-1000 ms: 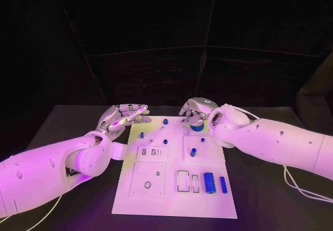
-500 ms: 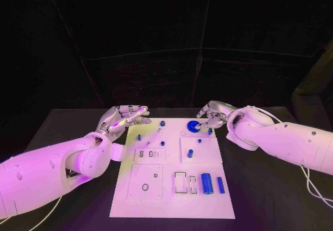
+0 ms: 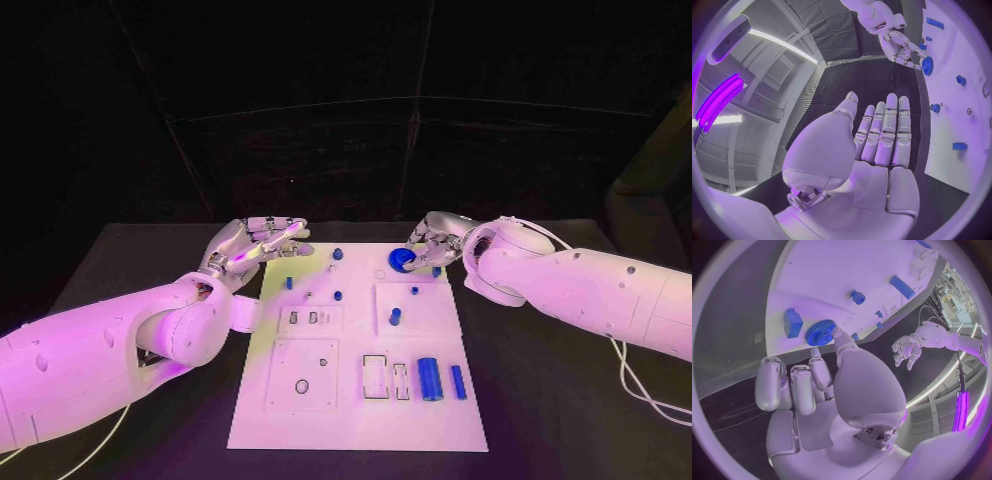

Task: Assemble the parts on the task board

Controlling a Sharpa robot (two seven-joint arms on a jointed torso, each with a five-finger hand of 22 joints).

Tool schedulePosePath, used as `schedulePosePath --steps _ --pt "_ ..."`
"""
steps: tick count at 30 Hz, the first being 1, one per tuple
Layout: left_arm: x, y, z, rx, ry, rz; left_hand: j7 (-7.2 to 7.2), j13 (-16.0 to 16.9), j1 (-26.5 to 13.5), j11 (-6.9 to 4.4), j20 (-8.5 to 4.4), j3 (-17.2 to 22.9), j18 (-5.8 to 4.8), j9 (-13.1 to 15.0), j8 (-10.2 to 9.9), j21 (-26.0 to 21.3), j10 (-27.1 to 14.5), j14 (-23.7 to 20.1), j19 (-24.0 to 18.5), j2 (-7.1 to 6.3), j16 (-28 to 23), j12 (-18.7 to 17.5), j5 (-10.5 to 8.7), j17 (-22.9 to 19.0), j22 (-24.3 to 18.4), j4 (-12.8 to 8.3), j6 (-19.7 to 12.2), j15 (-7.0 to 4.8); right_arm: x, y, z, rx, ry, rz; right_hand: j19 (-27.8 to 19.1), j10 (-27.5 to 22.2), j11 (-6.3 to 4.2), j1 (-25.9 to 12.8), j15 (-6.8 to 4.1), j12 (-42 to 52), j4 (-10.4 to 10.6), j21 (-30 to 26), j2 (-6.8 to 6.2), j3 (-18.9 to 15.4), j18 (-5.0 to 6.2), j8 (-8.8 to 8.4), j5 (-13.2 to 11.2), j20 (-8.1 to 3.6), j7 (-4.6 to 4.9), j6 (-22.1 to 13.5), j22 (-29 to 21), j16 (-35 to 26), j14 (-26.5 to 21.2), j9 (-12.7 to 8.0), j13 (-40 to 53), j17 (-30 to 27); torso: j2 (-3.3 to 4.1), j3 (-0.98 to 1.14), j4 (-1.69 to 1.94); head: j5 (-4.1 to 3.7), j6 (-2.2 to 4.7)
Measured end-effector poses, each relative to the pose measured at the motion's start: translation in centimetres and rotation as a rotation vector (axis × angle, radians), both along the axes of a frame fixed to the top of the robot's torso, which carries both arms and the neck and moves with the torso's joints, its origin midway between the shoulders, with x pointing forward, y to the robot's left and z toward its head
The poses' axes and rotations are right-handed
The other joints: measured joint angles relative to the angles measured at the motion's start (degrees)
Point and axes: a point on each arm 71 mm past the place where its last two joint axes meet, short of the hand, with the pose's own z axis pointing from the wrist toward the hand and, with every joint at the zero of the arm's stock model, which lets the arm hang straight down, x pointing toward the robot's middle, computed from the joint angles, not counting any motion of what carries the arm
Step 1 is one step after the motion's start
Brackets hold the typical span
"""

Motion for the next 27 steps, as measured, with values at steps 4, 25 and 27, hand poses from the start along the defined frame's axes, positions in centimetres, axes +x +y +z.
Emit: schedulePosePath --steps 4,25,27 --pt "0.0 0.0 0.0 0.0 0.001 0.0 0.0 0.0 0.0 0.0 0.0 0.0 0.0 0.0 0.0 0.0 0.0 0.0 0.0 0.0 0.0 0.0 0.0 0.0 0.0 0.0 0.0 0.0 0.1 0.2 -0.1 -0.011 0.002 0.001 0.0 0.39 0.02 0.24 0.0 0.44 0.0 0.13 0.24 0.0 0.0 0.0 0.0 0.0 0.0 0.0 0.3 0.22 0.0 0.0 0.71 0.0 0.02 -0.03 0.03 -0.05 -0.05" --pt "0.1 0.0 -0.1 0.001 0.004 -0.003 0.0 0.0 0.0 -0.01 -0.19 0.16 0.0 0.0 0.0 0.0 0.42 0.0 0.19 0.0 0.0 0.0 0.0 0.07 -0.09 -0.16 0.0 0.0 0.6 1.4 0.1 -0.076 -0.034 0.016 1.63 4.02 -0.67 3.16 0.0 5.9 -1.91 1.65 2.71 2.31 -0.9 2.2 -2.31 -0.42 -0.64 3.14 2.76 1.44 0.0 0.1 2.31 -0.02 0.1 -0.01 0.07 -0.09 -0.41" --pt "0.1 0.0 -0.1 0.001 0.004 -0.004 0.0 0.0 0.0 -0.01 -0.19 0.16 0.0 0.0 0.0 0.0 0.42 0.0 0.19 0.0 0.0 0.0 0.0 0.07 -0.1 -0.16 0.0 0.0 0.6 1.6 0.2 -0.085 -0.042 0.02 1.63 4.3 -0.82 3.38 0.0 5.97 -2.12 1.65 2.94 2.68 -0.9 2.69 -2.49 -0.42 -0.77 4.33 2.76 1.44 0.0 0.34 2.31 -0.02 0.13 0.0 0.07 -0.1 -0.42"
